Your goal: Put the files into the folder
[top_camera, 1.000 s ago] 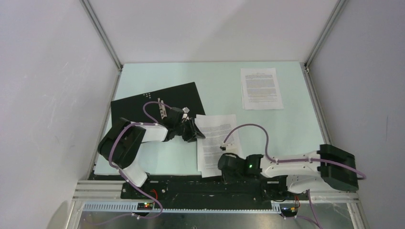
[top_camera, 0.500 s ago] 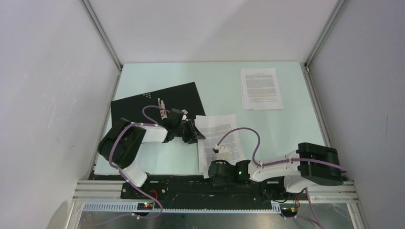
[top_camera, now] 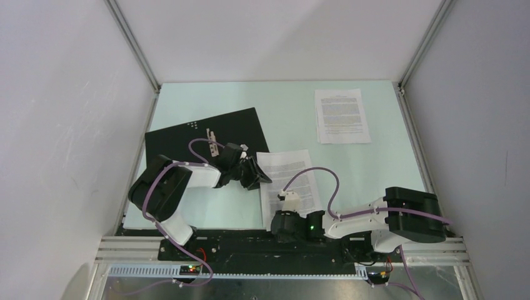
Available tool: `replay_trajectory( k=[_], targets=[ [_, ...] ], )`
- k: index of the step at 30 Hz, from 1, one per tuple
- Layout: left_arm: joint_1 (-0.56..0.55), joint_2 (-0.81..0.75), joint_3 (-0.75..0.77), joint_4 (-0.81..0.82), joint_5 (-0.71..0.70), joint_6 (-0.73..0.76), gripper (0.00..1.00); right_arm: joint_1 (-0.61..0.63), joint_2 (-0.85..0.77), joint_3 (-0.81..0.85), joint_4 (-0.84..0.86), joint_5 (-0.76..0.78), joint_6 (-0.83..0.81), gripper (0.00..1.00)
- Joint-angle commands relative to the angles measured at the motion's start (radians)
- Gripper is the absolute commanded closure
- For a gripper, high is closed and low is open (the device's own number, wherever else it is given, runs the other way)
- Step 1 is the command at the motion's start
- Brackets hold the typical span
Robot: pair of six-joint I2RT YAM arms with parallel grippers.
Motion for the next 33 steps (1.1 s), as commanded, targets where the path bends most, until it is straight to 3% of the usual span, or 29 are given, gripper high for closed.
replay_trajectory(
  k=[1,14,16,20,22,24,25,28,33],
  targets=[
    [-0.024,0.029,-0.033,-0.120,-0.075,0.033,0.58,-0.004,0.007,0.045,0.027,0.057,-0.031,0.76],
    [-0.039,0.044,-0.034,-0.121,-0.080,0.050,0.59,-0.030,0.029,0.073,0.027,0.031,-0.069,0.76],
    [-0.038,0.047,-0.031,-0.126,-0.080,0.059,0.64,-0.029,0.017,0.073,0.012,0.028,-0.067,0.76],
    [-0.039,0.053,-0.005,-0.163,-0.077,0.092,0.85,-0.020,-0.070,0.073,-0.045,0.029,-0.070,0.72],
    [-0.038,0.049,0.018,-0.193,-0.058,0.119,0.94,-0.021,-0.158,0.072,-0.099,0.041,-0.077,0.65],
    [-0.036,0.041,0.052,-0.251,-0.034,0.157,1.00,-0.046,-0.263,0.072,-0.167,0.057,-0.096,0.48],
    [-0.035,0.027,0.061,-0.277,-0.019,0.168,1.00,-0.068,-0.330,0.072,-0.217,0.045,-0.105,0.33],
    [-0.011,-0.010,0.081,-0.291,0.080,0.176,1.00,-0.264,-0.464,0.031,-0.271,-0.038,-0.182,0.12],
    [0.054,-0.046,0.096,-0.291,0.248,0.125,1.00,-0.686,-0.673,-0.076,-0.237,-0.365,-0.269,0.03]
  ],
)
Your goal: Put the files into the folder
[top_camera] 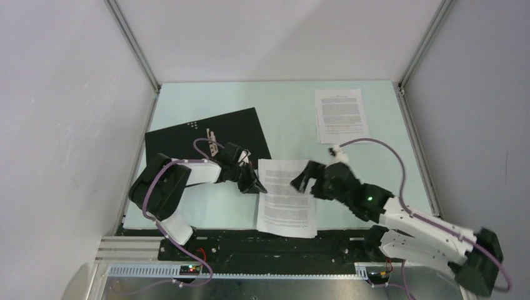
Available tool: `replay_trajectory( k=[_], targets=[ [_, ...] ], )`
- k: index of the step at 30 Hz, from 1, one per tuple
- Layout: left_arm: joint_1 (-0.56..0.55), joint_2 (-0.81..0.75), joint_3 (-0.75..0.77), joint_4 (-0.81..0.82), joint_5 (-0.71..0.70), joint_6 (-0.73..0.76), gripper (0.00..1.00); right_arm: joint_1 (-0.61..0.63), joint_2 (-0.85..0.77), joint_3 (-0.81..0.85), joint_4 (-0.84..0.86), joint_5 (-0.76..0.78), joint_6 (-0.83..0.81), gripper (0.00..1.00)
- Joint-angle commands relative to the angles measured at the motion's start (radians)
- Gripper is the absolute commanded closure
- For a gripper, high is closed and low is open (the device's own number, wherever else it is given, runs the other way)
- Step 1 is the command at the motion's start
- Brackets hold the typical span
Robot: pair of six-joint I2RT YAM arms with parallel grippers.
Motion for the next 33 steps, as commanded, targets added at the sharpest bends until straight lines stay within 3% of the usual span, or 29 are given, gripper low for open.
replay_trajectory(
  k=[1,6,11,18,23,33],
  targets=[
    [0.061,-0.061,0.031,-0.056,0.164,0.003,1.00,-0.280,-0.120,-0.106,-0.053,-0.276,-0.097,0.01],
    [0.083,-0.083,0.031,-0.025,0.261,-0.070,1.00,-0.550,-0.164,-0.274,0.065,-0.602,-0.080,0.00],
    [0.101,-0.099,0.020,0.027,0.292,-0.165,1.00,-0.588,-0.186,-0.398,0.187,-0.718,0.017,0.01],
    [0.117,-0.132,-0.010,0.187,0.283,-0.358,1.00,-0.560,-0.250,-0.548,0.247,-0.715,0.160,0.01],
    [0.125,-0.161,-0.039,0.247,0.266,-0.468,1.00,-0.489,-0.237,-0.568,0.263,-0.650,0.234,0.01],
    [0.127,-0.168,-0.080,0.266,0.311,-0.441,1.00,-0.500,-0.099,-0.616,0.600,-0.630,0.338,0.01]
  ],
)
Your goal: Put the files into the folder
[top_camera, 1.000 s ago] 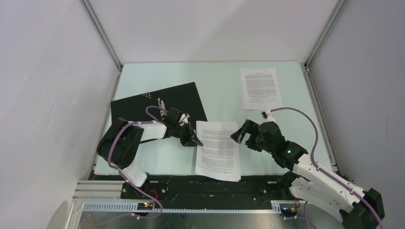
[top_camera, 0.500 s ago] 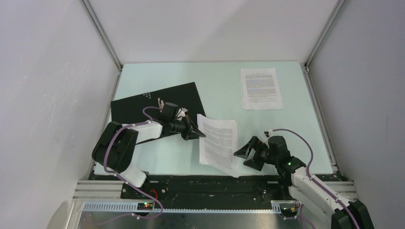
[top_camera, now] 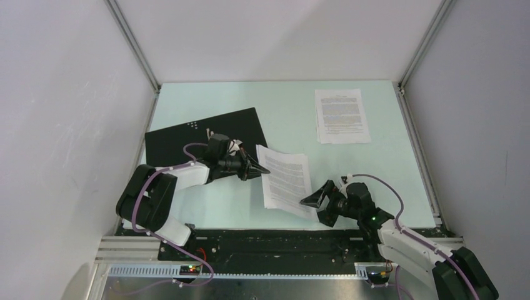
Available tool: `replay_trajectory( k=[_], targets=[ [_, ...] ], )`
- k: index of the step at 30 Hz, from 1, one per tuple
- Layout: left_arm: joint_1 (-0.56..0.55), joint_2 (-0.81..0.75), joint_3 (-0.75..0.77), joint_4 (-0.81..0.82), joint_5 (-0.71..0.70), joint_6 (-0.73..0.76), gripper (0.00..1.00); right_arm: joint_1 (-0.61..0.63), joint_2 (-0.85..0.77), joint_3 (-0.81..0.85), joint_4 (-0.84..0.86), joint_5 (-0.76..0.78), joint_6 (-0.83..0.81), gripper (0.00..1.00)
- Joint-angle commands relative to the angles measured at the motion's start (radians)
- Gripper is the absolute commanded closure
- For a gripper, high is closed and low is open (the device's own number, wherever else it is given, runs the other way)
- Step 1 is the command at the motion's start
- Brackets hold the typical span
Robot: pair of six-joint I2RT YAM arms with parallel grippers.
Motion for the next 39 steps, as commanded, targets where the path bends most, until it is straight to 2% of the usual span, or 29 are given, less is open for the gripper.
replay_trajectory(
  k=[1,7,13,17,22,25,29,33,38,39],
  targets=[
    [0.004,-0.029,-0.053,0.024,0.054,0.028,1.00,-0.034,0.084,-0.020,0.174,0.039,0.035,0.01],
    [0.000,-0.001,-0.113,-0.014,0.080,0.150,1.00,-0.106,0.260,0.008,0.420,-0.019,0.032,0.02],
    [-0.006,0.032,-0.084,-0.251,0.037,0.366,1.00,-0.142,0.454,0.028,0.625,-0.077,0.000,0.07],
    [-0.015,0.056,-0.070,-0.285,0.019,0.422,1.00,-0.127,0.572,0.056,0.724,-0.110,-0.004,0.12],
    [-0.026,0.067,-0.054,-0.330,-0.025,0.492,1.00,-0.083,0.649,0.095,0.695,-0.072,-0.055,0.19],
    [-0.040,0.078,-0.047,-0.340,-0.049,0.521,1.00,-0.021,0.648,0.136,0.584,0.000,-0.119,0.22],
    [-0.068,0.078,-0.039,-0.350,-0.101,0.568,1.00,0.061,0.639,0.207,0.427,0.119,-0.201,0.31],
    [-0.072,0.044,-0.036,-0.373,-0.158,0.615,1.00,0.086,0.622,0.230,0.367,0.191,-0.247,0.45],
    [-0.072,-0.029,0.025,-0.448,-0.220,0.672,0.97,0.101,0.588,0.363,0.196,0.245,-0.351,0.97],
    [-0.073,-0.052,0.037,-0.465,-0.231,0.696,0.96,0.105,0.585,0.421,0.173,0.253,-0.369,0.99]
  ],
)
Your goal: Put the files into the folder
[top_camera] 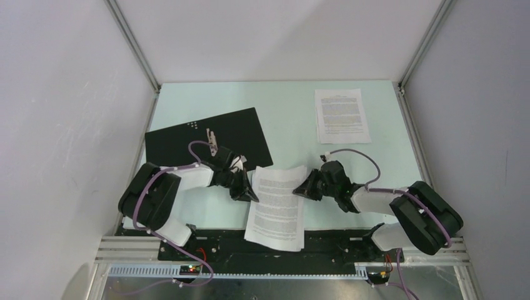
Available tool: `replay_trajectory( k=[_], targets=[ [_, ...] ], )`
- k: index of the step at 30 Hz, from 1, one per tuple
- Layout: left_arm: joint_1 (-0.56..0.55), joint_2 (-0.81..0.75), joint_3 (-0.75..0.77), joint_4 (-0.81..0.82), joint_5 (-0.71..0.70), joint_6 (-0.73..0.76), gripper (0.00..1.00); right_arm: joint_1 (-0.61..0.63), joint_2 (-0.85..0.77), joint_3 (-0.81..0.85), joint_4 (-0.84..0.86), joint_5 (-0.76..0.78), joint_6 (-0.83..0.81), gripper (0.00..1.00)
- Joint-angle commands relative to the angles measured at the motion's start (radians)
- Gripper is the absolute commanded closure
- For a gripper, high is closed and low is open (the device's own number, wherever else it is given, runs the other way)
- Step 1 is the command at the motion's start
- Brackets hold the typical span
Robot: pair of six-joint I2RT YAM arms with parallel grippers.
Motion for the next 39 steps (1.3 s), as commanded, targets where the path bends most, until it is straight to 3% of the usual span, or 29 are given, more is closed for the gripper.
replay_trajectory(
  k=[1,5,9,13,16,21,28,39],
  targets=[
    [-0.004,-0.104,0.108,-0.101,-0.110,0.113,0.94,0.026,-0.036,0.190,-0.171,0.099,-0.148,1.00],
    [0.023,-0.140,0.223,-0.210,-0.266,0.165,0.87,-0.003,0.090,0.460,-0.285,0.095,-0.254,1.00],
    [0.117,-0.057,0.334,-0.239,-0.338,0.132,0.84,-0.050,0.351,0.816,-0.399,0.041,-0.334,1.00],
    [0.176,0.048,0.453,-0.244,-0.428,0.120,0.67,-0.075,0.637,1.163,-0.530,-0.008,-0.378,1.00],
    [0.228,0.104,0.536,-0.267,-0.565,0.114,0.48,-0.086,0.826,1.409,-0.621,-0.029,-0.396,1.00],
    [0.287,0.145,0.626,-0.321,-0.824,0.129,0.43,-0.070,1.000,1.744,-0.817,0.013,-0.510,1.00],
    [0.302,0.269,0.770,-0.376,-0.936,0.159,0.46,-0.065,1.039,1.744,-0.856,0.018,-0.551,1.00],
    [0.320,0.422,0.887,-0.416,-0.906,0.218,0.57,-0.067,0.968,1.631,-0.792,-0.012,-0.542,1.00]
  ],
)
